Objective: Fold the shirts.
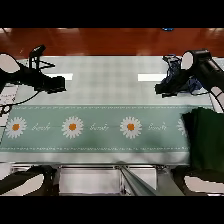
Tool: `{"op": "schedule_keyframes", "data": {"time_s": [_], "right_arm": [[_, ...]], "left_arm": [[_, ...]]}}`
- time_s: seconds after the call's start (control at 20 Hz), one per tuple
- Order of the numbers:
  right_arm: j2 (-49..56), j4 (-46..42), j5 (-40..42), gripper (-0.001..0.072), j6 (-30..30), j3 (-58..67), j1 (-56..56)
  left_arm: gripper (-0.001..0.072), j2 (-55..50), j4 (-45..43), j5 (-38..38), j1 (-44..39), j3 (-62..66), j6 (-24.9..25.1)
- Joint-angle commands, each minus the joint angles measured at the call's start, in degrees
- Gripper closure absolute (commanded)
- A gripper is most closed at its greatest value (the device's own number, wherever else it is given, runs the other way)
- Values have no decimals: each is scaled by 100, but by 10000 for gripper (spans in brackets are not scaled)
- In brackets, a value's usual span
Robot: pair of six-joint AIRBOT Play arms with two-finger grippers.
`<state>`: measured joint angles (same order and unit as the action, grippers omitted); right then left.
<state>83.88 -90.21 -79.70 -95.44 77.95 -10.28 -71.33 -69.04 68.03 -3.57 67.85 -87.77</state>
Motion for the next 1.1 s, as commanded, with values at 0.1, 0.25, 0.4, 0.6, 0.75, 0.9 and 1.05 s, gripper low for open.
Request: {"op": "schedule_keyframes", "data": {"time_s": [0.1, 0.25, 0.4, 0.6, 0.75, 0.9, 1.05], "right_arm": [[0, 2, -2, 690, 0, 7, -7], [0, 2, -2, 690, -2, 7, -7], [0, 2, -2, 690, -2, 7, -7], [0, 2, 2, 690, 0, 7, -7], [0, -9, 223, 690, 4, 7, -7], [0, -42, 1115, 690, 0, 7, -7], [0, -162, 2562, 612, -37, 7, -4]], "left_arm": [[686, -2, 0, -2, -4, -2, 2], [686, -2, 0, -2, -4, -2, 2], [686, -2, -2, -2, -4, -2, 2], [686, -2, -2, -2, -2, -2, 2], [686, -2, 0, -2, -2, -2, 2], [686, -42, -20, -481, -2, -2, 2], [600, -179, -149, -1342, -2, -2, 4]]}}
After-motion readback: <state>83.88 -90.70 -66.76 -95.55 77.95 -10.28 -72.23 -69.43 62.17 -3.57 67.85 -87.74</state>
